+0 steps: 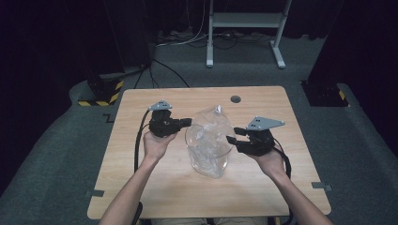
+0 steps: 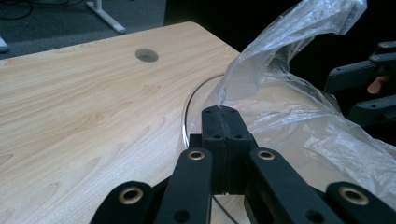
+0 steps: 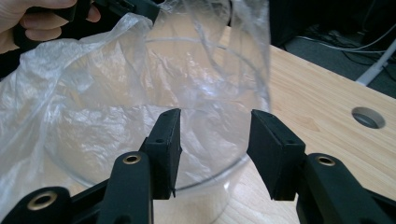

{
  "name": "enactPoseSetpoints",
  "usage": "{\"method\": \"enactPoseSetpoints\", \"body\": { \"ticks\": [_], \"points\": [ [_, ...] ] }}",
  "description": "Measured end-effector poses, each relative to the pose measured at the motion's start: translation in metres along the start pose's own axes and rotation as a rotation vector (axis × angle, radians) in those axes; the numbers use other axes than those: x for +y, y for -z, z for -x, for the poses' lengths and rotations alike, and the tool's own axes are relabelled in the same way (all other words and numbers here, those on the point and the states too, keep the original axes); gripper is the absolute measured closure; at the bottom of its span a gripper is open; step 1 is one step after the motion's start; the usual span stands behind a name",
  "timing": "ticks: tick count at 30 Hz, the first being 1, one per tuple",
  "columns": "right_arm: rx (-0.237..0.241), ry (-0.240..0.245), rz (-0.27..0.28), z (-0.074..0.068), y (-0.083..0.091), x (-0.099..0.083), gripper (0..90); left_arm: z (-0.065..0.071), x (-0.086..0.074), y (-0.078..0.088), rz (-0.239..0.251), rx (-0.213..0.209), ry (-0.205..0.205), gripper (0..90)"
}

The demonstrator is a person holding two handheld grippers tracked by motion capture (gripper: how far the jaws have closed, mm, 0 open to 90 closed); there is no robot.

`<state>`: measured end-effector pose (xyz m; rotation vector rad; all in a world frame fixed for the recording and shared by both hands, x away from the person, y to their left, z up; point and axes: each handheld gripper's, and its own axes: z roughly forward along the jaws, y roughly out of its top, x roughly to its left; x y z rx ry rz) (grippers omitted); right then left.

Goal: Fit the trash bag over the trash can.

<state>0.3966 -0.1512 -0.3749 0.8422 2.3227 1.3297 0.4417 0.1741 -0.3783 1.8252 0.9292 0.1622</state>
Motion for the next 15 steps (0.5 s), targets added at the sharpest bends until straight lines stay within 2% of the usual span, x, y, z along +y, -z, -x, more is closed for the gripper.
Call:
{"method": "enactPoseSetpoints", "body": {
  "ticks": [4,5,8,12,14,15],
  "points": [
    [-0.014,-0.016,0.008,0.002,0.004,-0.002,54.0,-0.003,0.0,0.0,-0.003,0.003,-0.006,89.6],
    [-0.013,-0.017,0.007,0.002,0.004,-0.002,54.0,-0.004,-0.001,0.0,-0.003,0.003,0.006,89.6],
    [-0.008,-0.01,0.003,0.002,0.001,-0.002,54.0,-0.004,-0.002,0.002,-0.002,0.01,0.005,89.7],
    [-0.034,0.004,-0.006,0.004,-0.003,-0.002,54.5,-0.004,-0.005,0.007,-0.001,0.02,0.003,89.6],
    [-0.034,-0.031,0.0,0.013,-0.007,-0.001,57.7,-0.004,-0.009,0.012,0.003,0.025,0.019,89.5],
    [-0.034,-0.031,0.0,0.013,-0.007,-0.001,57.7,-0.004,-0.009,0.012,0.003,0.025,0.019,89.5]
  ]
}}
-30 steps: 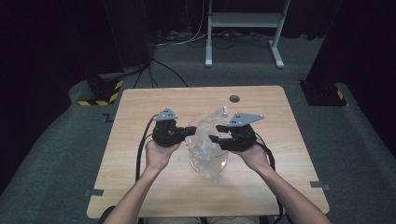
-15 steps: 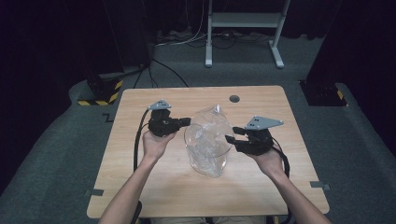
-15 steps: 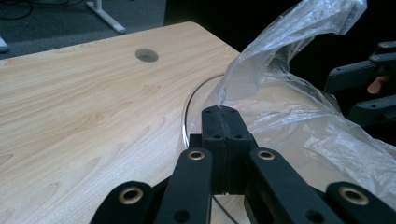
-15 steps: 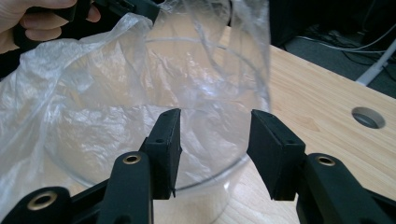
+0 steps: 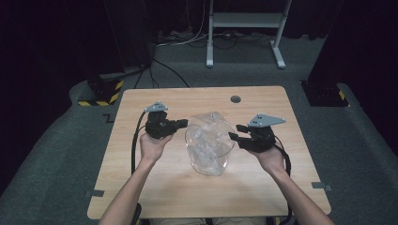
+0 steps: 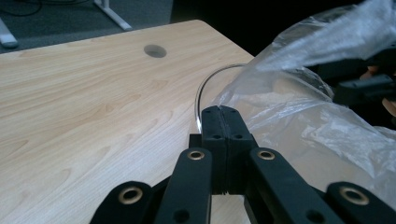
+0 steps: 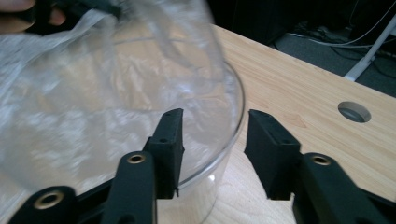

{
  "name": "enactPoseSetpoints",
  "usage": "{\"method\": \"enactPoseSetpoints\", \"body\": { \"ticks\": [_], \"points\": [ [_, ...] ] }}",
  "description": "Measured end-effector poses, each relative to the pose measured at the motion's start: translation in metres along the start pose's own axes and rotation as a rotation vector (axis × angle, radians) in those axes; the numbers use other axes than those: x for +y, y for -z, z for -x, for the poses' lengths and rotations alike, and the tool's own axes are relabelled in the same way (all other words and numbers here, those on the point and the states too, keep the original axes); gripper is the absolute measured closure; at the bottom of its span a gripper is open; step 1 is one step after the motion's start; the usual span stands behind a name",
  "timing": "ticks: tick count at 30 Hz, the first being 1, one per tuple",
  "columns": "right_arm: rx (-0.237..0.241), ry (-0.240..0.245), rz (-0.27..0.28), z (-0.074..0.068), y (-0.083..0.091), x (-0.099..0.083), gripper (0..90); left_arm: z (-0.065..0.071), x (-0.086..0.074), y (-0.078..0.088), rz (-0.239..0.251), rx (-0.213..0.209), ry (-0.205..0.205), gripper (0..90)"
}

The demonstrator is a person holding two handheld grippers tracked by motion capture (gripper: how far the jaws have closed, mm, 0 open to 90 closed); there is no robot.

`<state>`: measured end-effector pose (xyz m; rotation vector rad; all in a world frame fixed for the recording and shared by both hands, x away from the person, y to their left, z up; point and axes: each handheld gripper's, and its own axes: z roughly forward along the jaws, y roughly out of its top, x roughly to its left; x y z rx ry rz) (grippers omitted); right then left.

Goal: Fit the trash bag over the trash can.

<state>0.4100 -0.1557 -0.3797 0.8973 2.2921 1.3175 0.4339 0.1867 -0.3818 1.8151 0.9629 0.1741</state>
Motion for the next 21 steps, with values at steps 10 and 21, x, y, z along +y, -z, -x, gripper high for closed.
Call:
{"method": "enactPoseSetpoints", "body": {
  "ticks": [10,21],
  "points": [
    [0.002,0.017,0.0,0.015,-0.016,0.007,90.0,0.0,-0.013,0.015,-0.005,0.038,0.021,89.4],
    [-0.035,0.005,-0.021,0.028,-0.03,0.007,90.0,-0.008,-0.022,0.006,-0.056,0.082,0.047,89.5]
  ]
}}
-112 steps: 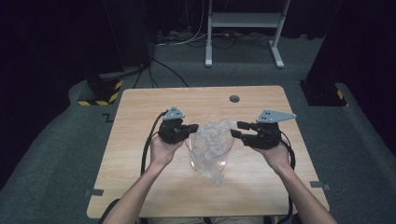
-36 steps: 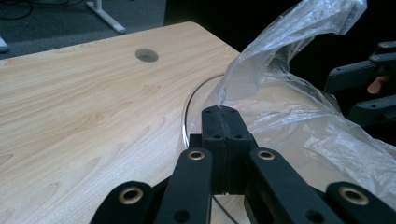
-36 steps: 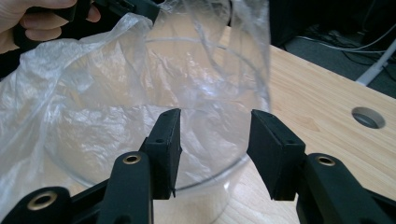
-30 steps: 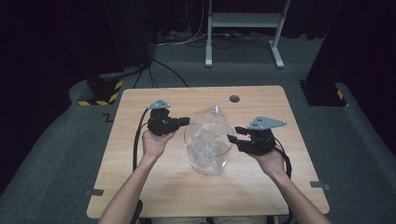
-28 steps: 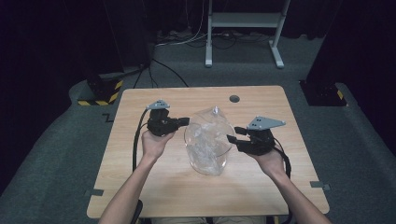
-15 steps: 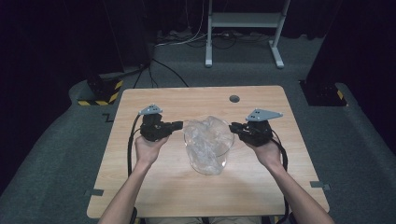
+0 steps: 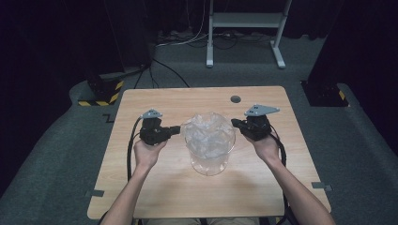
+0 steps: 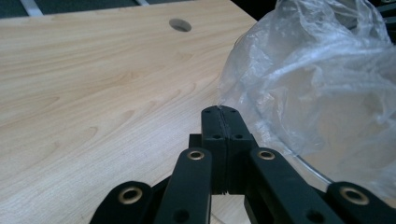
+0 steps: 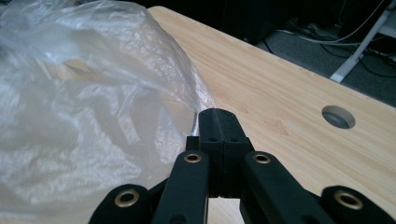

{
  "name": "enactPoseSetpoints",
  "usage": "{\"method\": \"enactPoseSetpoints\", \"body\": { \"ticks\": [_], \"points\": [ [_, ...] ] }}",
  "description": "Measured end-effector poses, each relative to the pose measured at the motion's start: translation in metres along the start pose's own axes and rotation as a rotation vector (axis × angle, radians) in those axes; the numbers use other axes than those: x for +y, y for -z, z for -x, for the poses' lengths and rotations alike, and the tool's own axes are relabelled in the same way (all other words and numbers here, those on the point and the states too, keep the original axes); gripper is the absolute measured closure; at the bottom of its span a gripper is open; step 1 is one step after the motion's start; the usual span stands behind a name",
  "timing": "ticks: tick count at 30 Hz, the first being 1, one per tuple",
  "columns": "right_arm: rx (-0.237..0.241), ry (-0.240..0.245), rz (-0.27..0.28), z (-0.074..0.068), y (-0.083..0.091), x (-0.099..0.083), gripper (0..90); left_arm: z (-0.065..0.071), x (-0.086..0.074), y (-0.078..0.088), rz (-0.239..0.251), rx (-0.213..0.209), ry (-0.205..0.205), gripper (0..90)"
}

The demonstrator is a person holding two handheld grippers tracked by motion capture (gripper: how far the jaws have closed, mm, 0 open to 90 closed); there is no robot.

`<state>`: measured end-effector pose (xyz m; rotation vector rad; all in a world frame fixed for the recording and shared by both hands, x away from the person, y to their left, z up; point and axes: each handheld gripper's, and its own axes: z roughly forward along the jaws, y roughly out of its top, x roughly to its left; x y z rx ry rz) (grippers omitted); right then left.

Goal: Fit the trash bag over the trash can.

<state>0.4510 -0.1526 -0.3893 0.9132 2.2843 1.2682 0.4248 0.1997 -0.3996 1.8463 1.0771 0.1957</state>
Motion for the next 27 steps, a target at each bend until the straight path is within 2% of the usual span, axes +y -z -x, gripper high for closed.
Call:
{"method": "enactPoseSetpoints", "body": {
  "ticks": [5,11,14,18,19,20,22,27],
  "points": [
    [-0.001,0.003,-0.021,0.001,-0.003,-0.003,90.0,-0.002,-0.002,-0.01,-0.05,-0.009,0.007,89.4],
    [0.003,0.007,-0.068,0.0,-0.004,-0.009,90.0,-0.004,-0.003,-0.025,-0.146,-0.044,0.052,88.8],
    [0.002,0.009,-0.074,0.0,-0.003,-0.01,90.0,-0.005,-0.002,-0.029,-0.164,-0.048,0.041,88.8],
    [0.001,0.009,-0.089,-0.004,-0.001,-0.015,90.0,-0.006,-0.002,-0.037,-0.194,-0.068,0.057,88.8],
    [0.001,0.009,-0.089,-0.004,-0.001,-0.015,90.0,-0.007,-0.002,-0.039,-0.209,-0.069,0.056,88.8],
    [0.0,0.007,-0.096,-0.004,0.001,-0.018,90.0,-0.007,-0.003,-0.046,-0.249,-0.058,0.052,88.8],
    [-0.002,-0.001,-0.107,-0.004,0.003,-0.021,90.0,-0.007,-0.005,-0.053,-0.28,-0.053,0.044,88.9],
    [-0.004,-0.018,-0.118,-0.001,0.007,-0.026,87.5,-0.006,-0.002,-0.057,-0.283,-0.051,0.043,87.7]
  ]
}}
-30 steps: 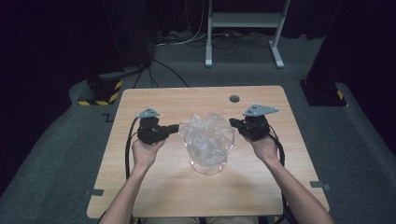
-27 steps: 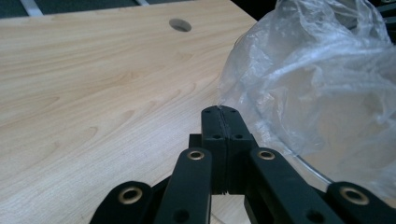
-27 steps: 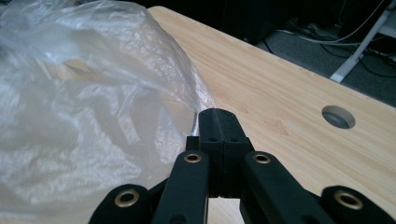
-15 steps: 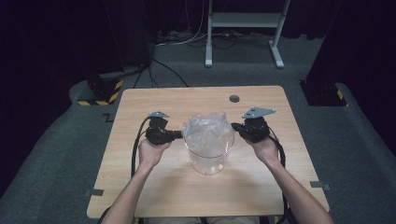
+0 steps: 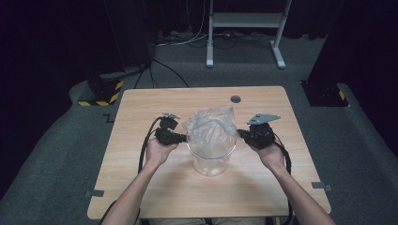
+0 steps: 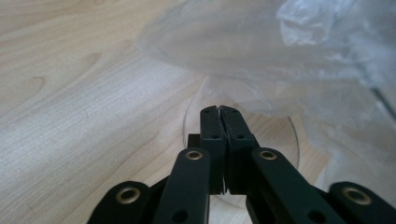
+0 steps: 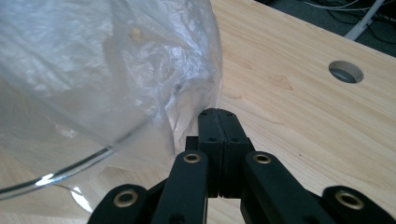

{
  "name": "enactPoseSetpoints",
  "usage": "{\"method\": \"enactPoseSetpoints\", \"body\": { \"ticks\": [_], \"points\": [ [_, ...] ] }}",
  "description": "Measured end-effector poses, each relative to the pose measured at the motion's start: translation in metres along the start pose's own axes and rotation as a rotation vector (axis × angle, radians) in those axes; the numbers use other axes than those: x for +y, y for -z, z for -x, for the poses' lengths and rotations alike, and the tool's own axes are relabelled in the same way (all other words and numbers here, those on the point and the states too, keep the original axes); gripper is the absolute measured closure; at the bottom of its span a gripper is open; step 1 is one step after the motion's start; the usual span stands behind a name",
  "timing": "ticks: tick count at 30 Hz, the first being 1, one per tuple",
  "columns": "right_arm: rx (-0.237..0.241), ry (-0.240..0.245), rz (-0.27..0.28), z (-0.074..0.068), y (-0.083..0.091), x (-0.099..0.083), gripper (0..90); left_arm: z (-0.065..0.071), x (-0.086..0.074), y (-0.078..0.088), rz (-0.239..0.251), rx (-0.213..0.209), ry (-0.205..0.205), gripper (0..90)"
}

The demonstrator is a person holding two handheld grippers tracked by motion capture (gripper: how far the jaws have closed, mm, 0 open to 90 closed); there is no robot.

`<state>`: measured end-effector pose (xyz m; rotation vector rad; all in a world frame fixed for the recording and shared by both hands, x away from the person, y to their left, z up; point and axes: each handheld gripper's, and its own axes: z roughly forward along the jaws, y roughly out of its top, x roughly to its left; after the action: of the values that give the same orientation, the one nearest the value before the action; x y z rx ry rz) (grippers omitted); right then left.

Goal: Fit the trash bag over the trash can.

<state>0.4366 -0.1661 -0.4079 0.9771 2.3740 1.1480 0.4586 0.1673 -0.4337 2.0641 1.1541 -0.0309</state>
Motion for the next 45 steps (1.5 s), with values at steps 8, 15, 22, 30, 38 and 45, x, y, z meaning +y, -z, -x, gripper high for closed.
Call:
{"method": "enactPoseSetpoints", "body": {
  "ticks": [8,15,22,30,38,45],
  "points": [
    [-0.021,-0.04,0.098,0.006,0.016,0.005,68.0,-0.004,-0.003,0.018,0.134,0.085,0.055,60.5],
    [-0.01,-0.037,0.184,0.004,0.022,0.017,60.1,-0.006,-0.01,0.038,0.232,0.147,0.09,49.9],
    [0.035,0.031,0.286,-0.012,0.021,0.036,57.6,0.002,-0.023,0.066,0.36,0.154,0.103,46.1],
    [0.148,0.104,0.287,-0.032,0.015,0.047,56.5,0.014,-0.026,0.079,0.425,0.126,0.065,42.7],
    [0.226,0.165,0.213,-0.051,0.006,0.038,56.5,0.018,-0.016,0.084,0.47,0.09,0.044,41.2],
    [0.227,0.194,0.163,-0.064,0.008,0.024,56.0,0.032,0.004,0.075,0.484,0.017,-0.02,39.6]
  ]
}}
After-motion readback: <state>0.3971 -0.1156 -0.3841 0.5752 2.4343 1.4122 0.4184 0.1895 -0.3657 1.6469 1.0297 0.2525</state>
